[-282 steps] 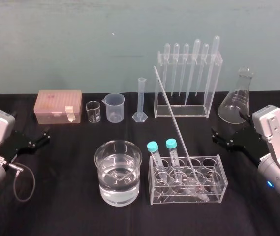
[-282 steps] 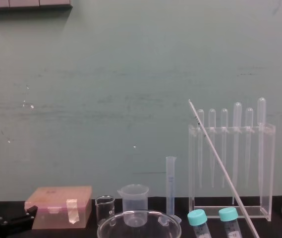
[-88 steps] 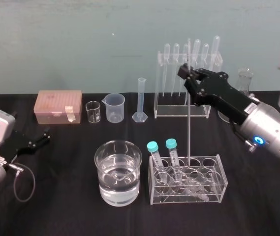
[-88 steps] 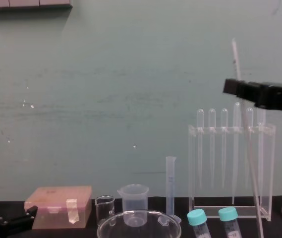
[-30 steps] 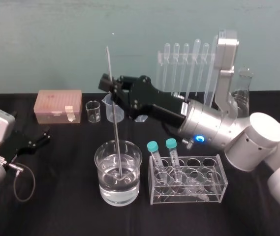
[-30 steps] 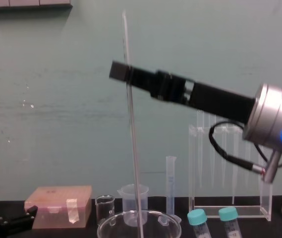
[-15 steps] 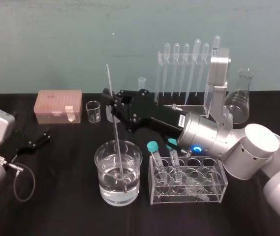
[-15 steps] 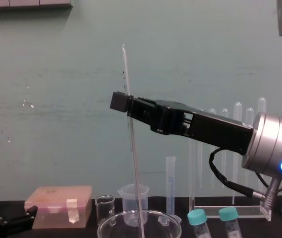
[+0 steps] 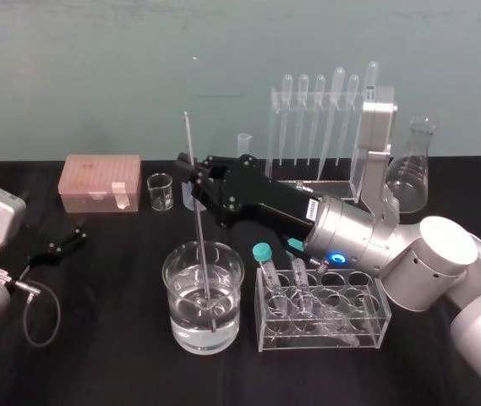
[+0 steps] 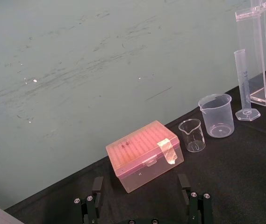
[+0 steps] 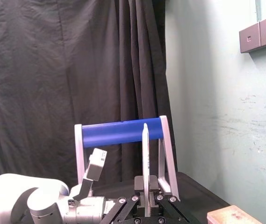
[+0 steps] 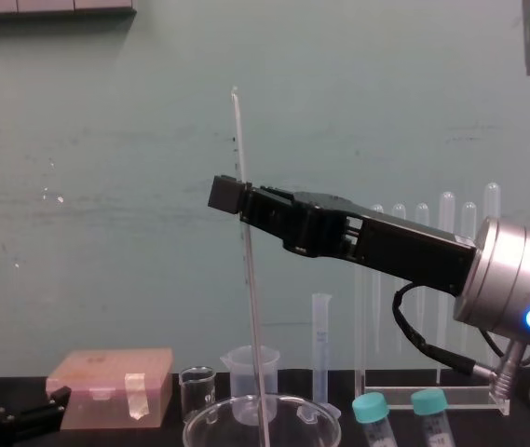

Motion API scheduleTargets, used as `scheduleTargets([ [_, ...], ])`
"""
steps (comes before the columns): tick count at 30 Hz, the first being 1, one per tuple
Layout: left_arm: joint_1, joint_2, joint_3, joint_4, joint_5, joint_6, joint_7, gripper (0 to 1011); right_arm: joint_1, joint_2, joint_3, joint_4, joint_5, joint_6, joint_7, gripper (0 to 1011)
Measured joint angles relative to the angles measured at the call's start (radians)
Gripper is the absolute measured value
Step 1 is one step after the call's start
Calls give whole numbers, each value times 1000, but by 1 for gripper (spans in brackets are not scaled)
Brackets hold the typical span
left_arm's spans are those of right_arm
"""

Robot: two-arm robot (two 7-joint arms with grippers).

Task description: Hold the thermometer with one hand and immerse one end into the beaker, then reinsert it into the test tube rack.

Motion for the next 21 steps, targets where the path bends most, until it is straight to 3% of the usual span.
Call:
scheduleTargets([
  [21,0,0,0,0,0,0,0,1008,5,-2,4,3,-11,-5,10,51],
])
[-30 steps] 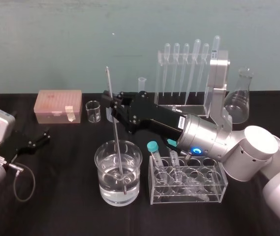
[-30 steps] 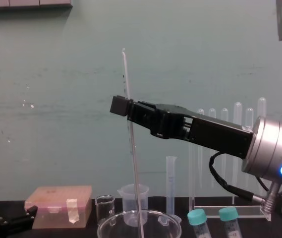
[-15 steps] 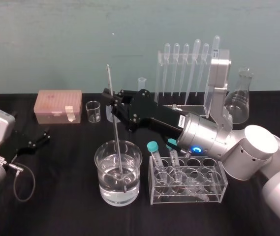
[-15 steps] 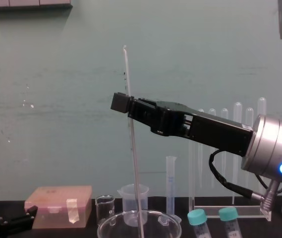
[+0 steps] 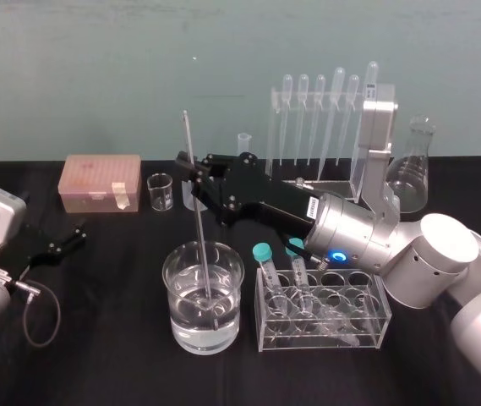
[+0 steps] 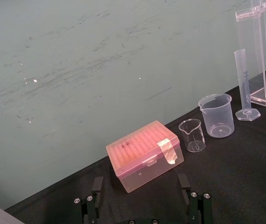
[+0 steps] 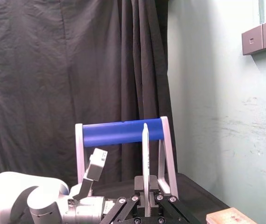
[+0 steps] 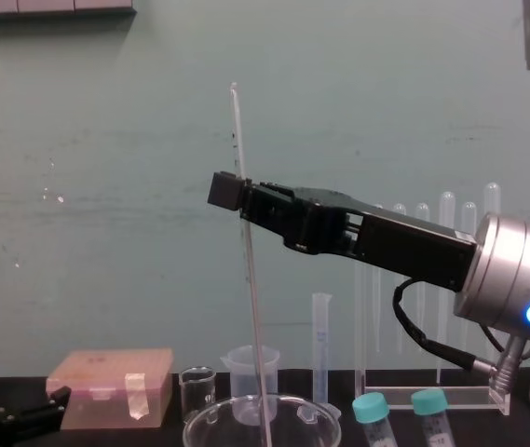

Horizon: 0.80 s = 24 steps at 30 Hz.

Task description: Hold the thermometer with one hand and immerse one end into the beaker, then reinsert it into the test tube rack.

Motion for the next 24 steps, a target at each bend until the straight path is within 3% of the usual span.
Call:
scheduleTargets([
  [24,0,0,0,0,0,0,0,1008,-3,2,-4,-4,-2,8,1,51],
])
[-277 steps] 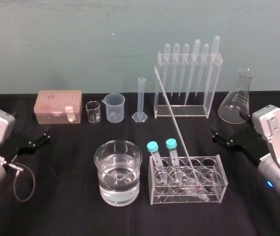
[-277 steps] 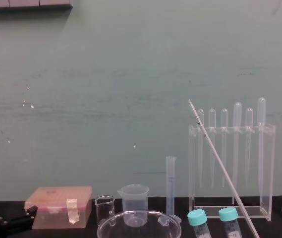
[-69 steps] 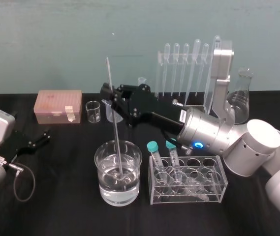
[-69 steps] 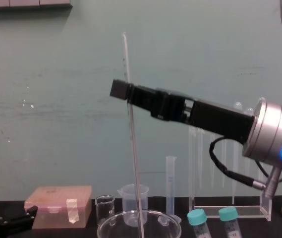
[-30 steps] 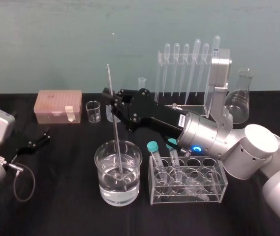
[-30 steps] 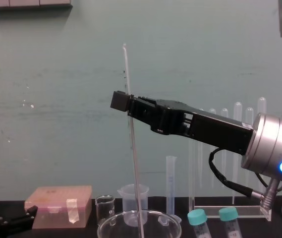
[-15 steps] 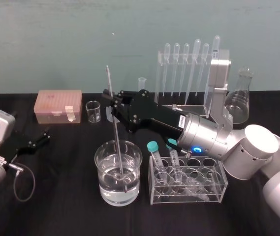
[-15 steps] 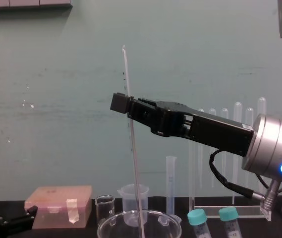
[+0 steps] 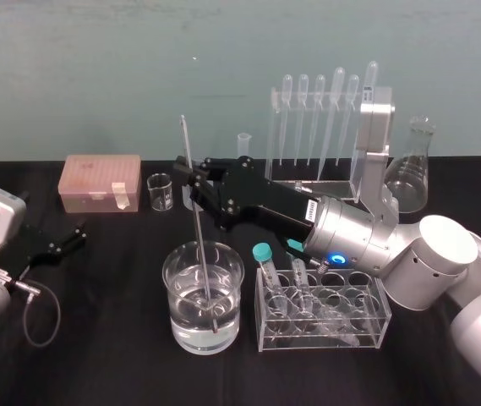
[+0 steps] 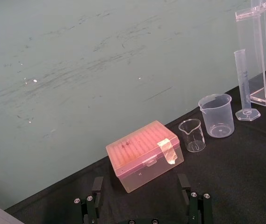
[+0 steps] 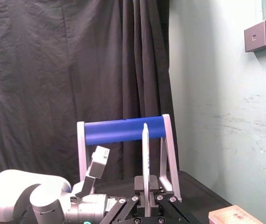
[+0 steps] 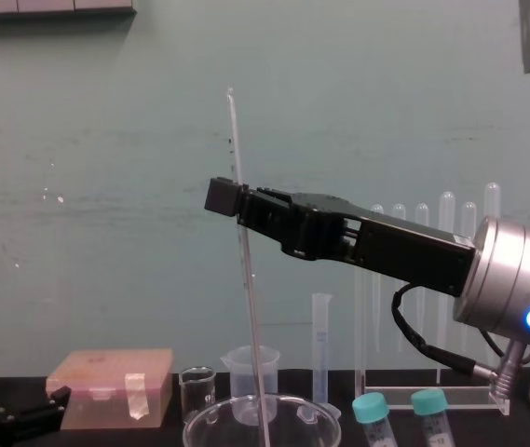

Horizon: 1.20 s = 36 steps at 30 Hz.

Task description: Hold the thermometer with one hand and immerse one end into the beaker, then reinsert it into the test tube rack.

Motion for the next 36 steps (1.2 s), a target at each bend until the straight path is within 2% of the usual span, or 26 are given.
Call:
scheduleTargets([
  [36,0,0,0,0,0,0,0,1008,2,0,-3,3,1,3,3,51],
])
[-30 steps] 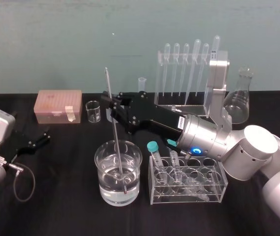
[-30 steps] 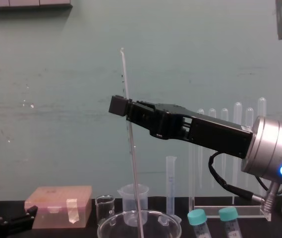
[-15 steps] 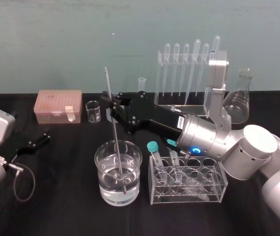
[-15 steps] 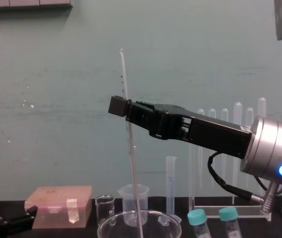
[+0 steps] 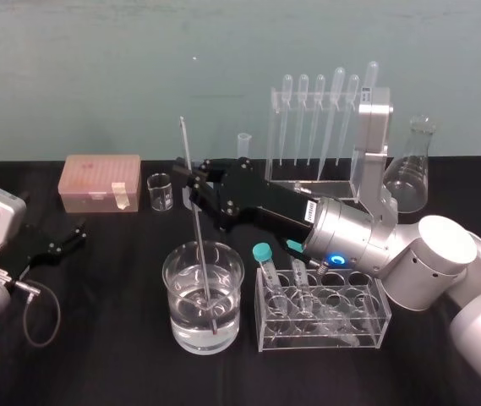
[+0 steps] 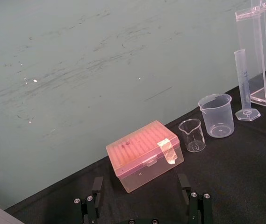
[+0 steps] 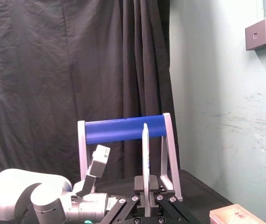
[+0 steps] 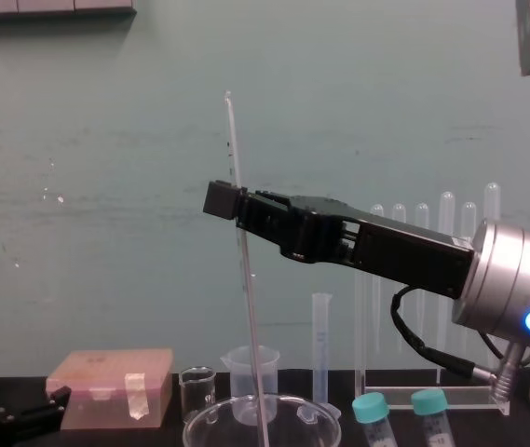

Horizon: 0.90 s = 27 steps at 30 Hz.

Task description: Hold the thermometer with one hand and immerse one end into the beaker, then reinsert it into the test tube rack.

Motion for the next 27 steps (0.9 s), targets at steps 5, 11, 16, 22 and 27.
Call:
scheduleTargets([
  [5,0,0,0,0,0,0,0,1008,1,-1,0,1,0,0,-1,51],
  [11,0,0,0,0,0,0,0,1008,2,-1,0,1,0,0,-1,51],
  [16,0,0,0,0,0,0,0,1008,3,-1,0,1,1,0,-1,51],
  [22,0,0,0,0,0,0,0,1008,2,-1,0,0,1,0,-1,51],
  [27,0,0,0,0,0,0,0,1008,0,2,-1,-2,0,0,-1,51],
])
